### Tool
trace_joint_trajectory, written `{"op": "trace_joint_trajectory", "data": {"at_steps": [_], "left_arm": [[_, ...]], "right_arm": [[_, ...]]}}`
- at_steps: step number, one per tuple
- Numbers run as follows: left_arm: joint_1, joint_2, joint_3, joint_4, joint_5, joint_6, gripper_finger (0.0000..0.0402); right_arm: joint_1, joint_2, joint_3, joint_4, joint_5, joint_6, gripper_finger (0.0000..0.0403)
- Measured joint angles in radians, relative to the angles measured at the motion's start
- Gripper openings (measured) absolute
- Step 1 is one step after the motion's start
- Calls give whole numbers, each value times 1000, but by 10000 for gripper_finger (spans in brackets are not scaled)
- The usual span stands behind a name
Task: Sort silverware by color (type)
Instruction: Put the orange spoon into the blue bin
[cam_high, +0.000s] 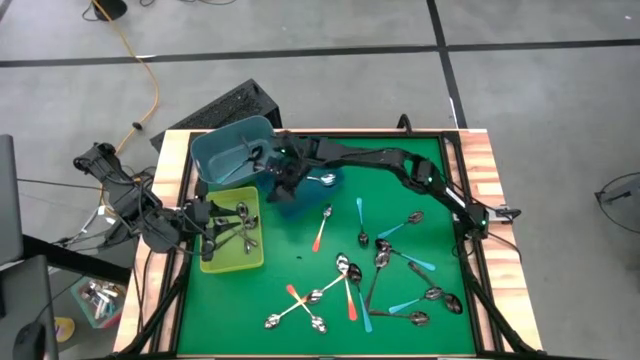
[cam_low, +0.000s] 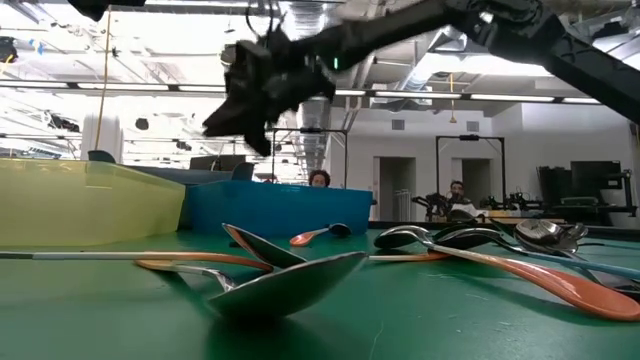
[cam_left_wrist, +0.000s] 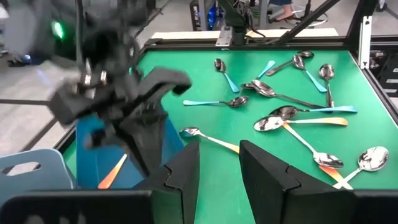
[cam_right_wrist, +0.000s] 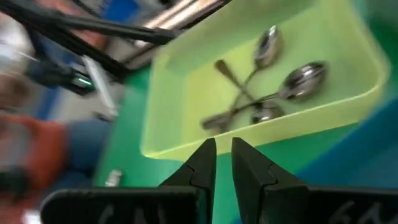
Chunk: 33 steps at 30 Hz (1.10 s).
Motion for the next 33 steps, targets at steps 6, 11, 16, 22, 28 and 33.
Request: {"op": "trace_joint_trajectory", "data": {"at_steps": [6,11,16,22,28,33], "left_arm": [[0,0,0,-2,0,-8,101],[0,0,0,-27,0,-31,101],[0,0,0,-28,1,-37,101],[0,0,0,-43,2,-57,101],[0,1,0,-43,10,-60,101],[0,0,0,-43,10,-51,101]], "right_arm": [[55,-68,121,-371,387,-244,61],[134,-157,93,-652,685,-312,61],[220,-170,91,-879,728,-218,61],[343,-169,61,-1046,729,-77,61],[501,-166,-4,-1049,726,102,61],[628,-166,-30,-1052,725,325,62]]}}
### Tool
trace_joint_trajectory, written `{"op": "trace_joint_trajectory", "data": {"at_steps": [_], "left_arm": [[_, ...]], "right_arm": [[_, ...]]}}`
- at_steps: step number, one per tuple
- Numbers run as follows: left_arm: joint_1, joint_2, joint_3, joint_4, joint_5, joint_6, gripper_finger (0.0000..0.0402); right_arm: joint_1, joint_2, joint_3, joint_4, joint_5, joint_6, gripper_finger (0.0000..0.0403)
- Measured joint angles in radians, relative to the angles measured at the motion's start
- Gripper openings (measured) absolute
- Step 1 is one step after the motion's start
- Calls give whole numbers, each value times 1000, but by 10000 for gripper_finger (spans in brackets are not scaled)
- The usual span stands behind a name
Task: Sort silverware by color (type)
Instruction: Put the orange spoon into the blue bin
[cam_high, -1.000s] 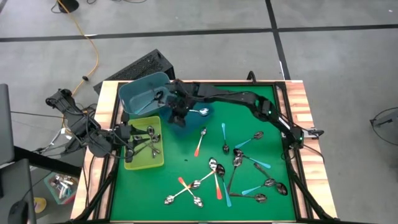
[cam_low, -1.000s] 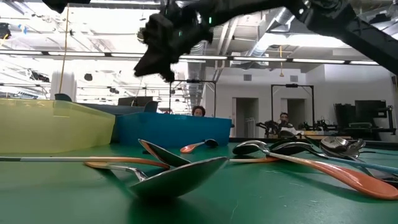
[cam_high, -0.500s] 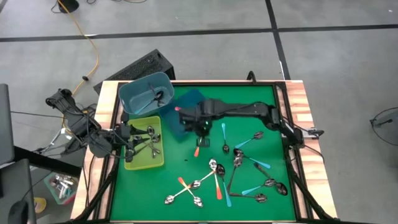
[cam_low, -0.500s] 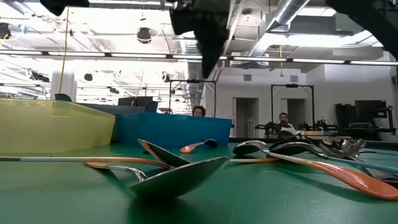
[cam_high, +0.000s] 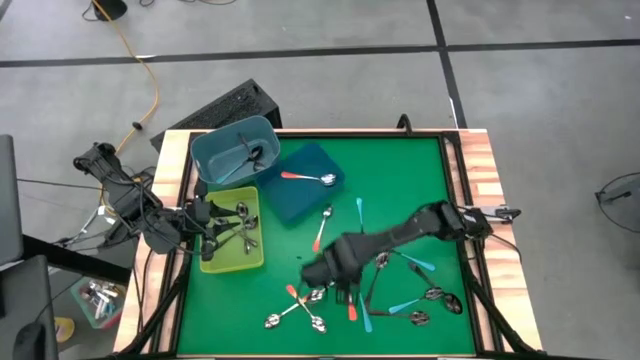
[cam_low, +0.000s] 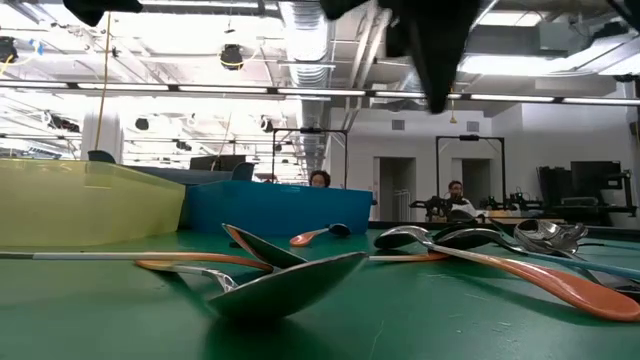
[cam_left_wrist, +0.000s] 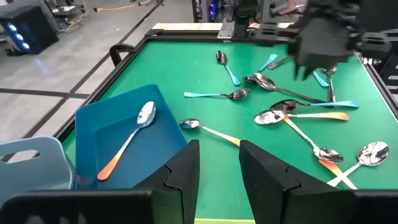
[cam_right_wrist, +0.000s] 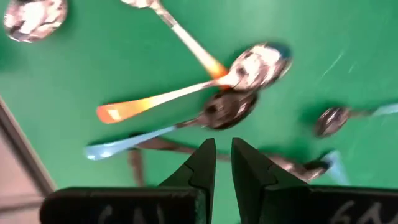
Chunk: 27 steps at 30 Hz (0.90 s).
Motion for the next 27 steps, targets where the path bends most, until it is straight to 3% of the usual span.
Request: {"op": "trace_joint_trajectory", "data": {"at_steps": [6,18,27], "left_arm": [[0,0,0,0,-1,4,101],[0,0,0,-2,-1,-2,101],[0,1,-56,39,-4,-9,101]], "right_arm": [[97,-7,0,-1,-45,229,81],[281,-12,2,15,-66,593,219],[362,-12,2,30,56,731,222]]}}
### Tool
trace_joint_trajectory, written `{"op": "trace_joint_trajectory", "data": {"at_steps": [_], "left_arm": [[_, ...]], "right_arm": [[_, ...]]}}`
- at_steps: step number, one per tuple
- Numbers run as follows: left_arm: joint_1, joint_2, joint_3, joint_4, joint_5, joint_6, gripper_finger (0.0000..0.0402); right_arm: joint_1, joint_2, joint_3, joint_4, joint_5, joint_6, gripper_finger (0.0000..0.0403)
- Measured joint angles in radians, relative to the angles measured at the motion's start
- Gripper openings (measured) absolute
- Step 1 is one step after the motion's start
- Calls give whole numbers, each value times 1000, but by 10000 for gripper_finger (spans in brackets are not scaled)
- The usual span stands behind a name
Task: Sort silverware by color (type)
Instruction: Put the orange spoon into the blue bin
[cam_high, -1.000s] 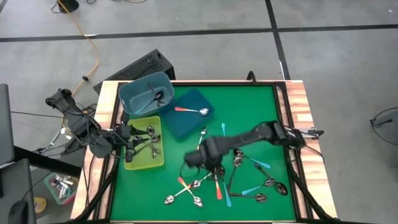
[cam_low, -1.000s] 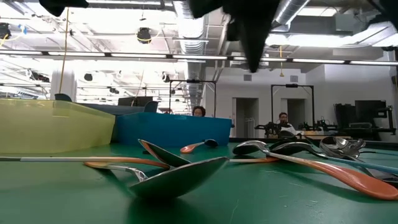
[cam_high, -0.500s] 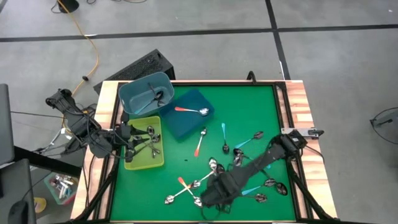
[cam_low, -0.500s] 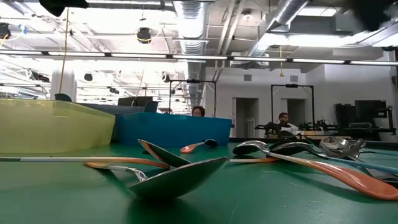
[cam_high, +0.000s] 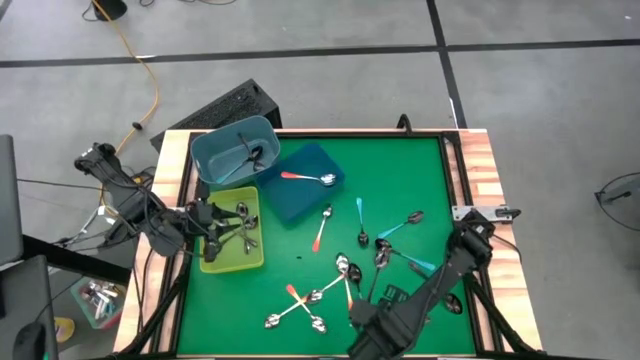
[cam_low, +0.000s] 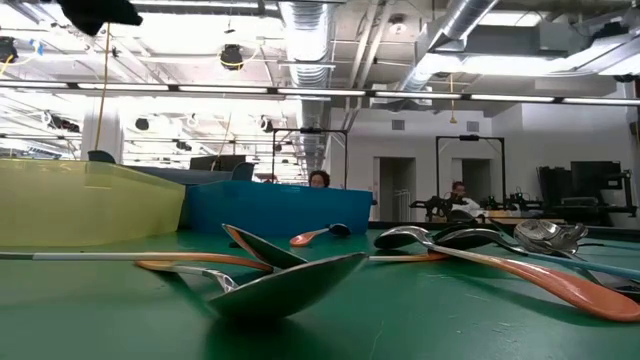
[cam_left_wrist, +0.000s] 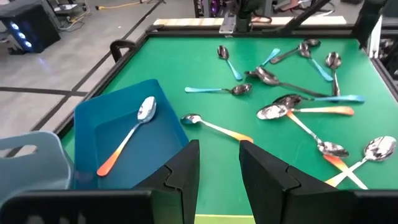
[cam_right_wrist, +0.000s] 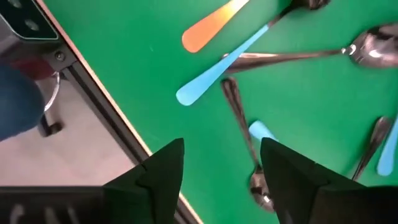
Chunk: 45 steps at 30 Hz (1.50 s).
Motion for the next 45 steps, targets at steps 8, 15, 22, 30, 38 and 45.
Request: {"op": "trace_joint_trajectory", "data": {"at_steps": [8,15,22,30,38,45], "left_arm": [[0,-1,-74,89,6,-1,101],[0,-16,-64,190,71,106,101],[0,-29,-64,193,80,131,101],[0,-27,-64,192,47,128,101],[0,-27,-64,191,54,98,101],[0,-27,-64,190,53,97,101]], "right_arm": [[-67,-29,-2,-30,91,-247,209],[-171,-249,-334,31,166,-346,199],[-241,-644,-933,754,163,-173,175],[-296,-631,-1131,1184,193,-144,142],[-295,-414,-1004,1184,83,-143,127],[-278,-307,-815,937,52,-73,127]]}}
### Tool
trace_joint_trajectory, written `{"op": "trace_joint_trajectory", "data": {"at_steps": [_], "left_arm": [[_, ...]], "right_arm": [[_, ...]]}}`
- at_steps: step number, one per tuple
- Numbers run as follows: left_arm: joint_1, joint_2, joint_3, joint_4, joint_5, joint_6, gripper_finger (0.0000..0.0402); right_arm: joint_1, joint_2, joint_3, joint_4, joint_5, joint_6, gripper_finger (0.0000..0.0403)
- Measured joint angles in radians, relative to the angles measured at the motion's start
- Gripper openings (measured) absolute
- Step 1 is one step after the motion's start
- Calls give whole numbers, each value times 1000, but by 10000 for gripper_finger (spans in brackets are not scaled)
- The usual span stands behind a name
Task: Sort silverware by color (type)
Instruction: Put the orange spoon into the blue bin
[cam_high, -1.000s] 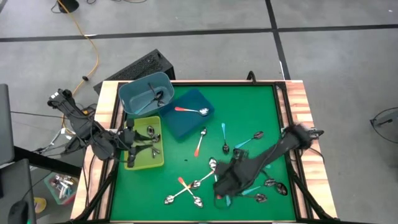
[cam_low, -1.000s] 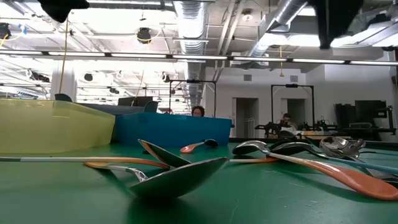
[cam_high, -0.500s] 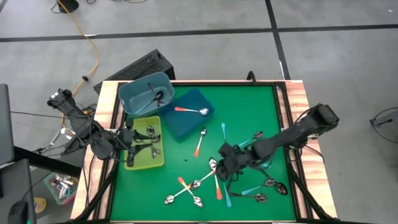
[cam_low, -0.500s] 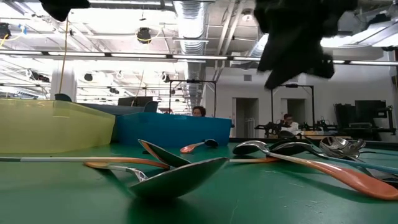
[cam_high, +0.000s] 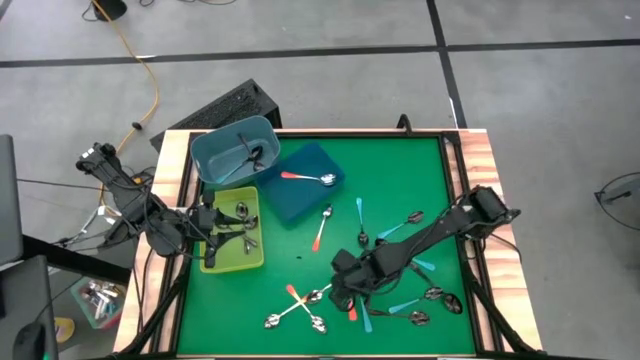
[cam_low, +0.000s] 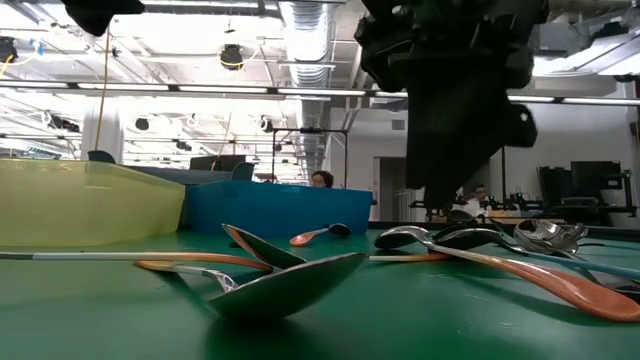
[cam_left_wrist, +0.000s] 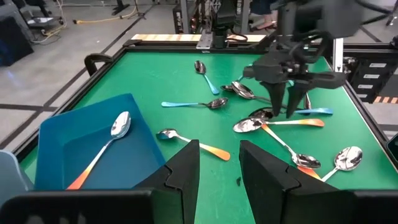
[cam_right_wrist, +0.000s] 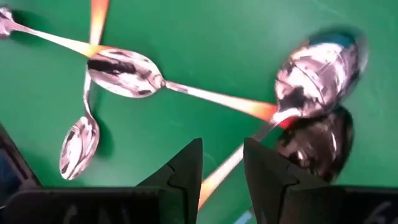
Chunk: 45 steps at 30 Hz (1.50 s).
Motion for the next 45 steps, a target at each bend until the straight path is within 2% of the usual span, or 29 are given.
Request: {"op": "trace_joint_trajectory", "data": {"at_steps": [3,8,17,22,26,34,38,41,45], "left_arm": [[0,0,0,1,0,0,101],[0,0,0,2,0,-1,101],[0,0,0,0,0,-1,101],[0,1,0,0,-2,-1,101],[0,0,0,0,-5,-1,101],[0,0,-2,0,-5,-2,101],[0,1,-10,-1,-5,-9,101],[0,1,-10,-1,-6,-19,101],[0,0,-10,-1,-6,-19,101]], "right_arm": [[12,32,72,-123,22,37,127],[28,86,116,-125,20,52,133],[22,154,118,-137,-3,126,212],[17,158,116,-142,4,145,221],[8,157,105,-161,26,204,193],[5,157,104,-201,26,209,77],[-1,157,104,-203,24,205,33],[-3,156,104,-201,24,198,12],[-5,156,104,-201,23,198,10]]}}
